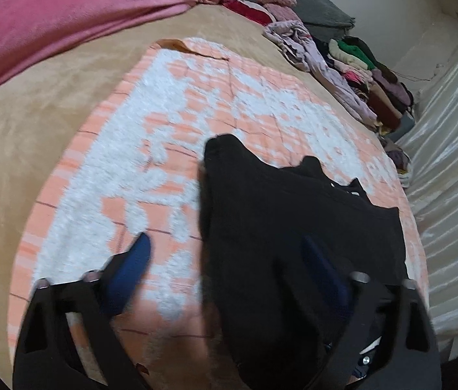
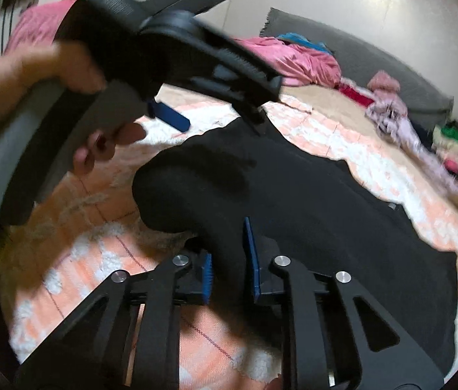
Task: Fold small clothes
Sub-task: 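Grasp the folded sweatshirt edge with the right gripper and lift it, then fold the held sweatshirt side over onto the rest with the right gripper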
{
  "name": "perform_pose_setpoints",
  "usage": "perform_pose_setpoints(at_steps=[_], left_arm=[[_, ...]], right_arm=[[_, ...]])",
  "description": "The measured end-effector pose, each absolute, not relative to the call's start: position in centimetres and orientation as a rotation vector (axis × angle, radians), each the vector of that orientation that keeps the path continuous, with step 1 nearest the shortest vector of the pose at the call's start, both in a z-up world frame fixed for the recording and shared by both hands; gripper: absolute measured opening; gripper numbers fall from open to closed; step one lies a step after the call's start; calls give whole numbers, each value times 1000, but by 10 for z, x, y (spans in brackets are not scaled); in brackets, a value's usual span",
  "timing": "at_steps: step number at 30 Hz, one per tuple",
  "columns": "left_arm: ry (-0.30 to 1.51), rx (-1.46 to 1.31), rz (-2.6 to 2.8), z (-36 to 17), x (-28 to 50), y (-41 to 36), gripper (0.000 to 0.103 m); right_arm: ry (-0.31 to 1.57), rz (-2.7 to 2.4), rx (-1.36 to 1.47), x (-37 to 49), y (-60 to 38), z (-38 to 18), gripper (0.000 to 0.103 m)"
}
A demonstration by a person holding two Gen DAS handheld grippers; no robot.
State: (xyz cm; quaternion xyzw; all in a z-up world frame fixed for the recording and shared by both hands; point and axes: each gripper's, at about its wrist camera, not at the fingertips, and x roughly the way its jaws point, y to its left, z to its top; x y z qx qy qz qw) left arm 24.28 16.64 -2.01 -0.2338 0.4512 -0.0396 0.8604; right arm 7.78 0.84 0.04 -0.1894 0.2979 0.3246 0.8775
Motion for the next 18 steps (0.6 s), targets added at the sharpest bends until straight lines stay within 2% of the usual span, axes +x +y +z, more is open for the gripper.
perform_pose_setpoints(at_steps=[8, 16, 18], left_arm=[[1004, -493, -122, -38, 254, 149, 75], [1025, -495, -177, -40, 255, 132, 51], [1015, -492, -176, -38, 254, 130, 39]], right_arm=[[627, 692, -332, 77, 0, 5, 7], [621, 693, -318, 79, -3, 5, 7], [624, 694, -312, 80, -5, 5, 6]])
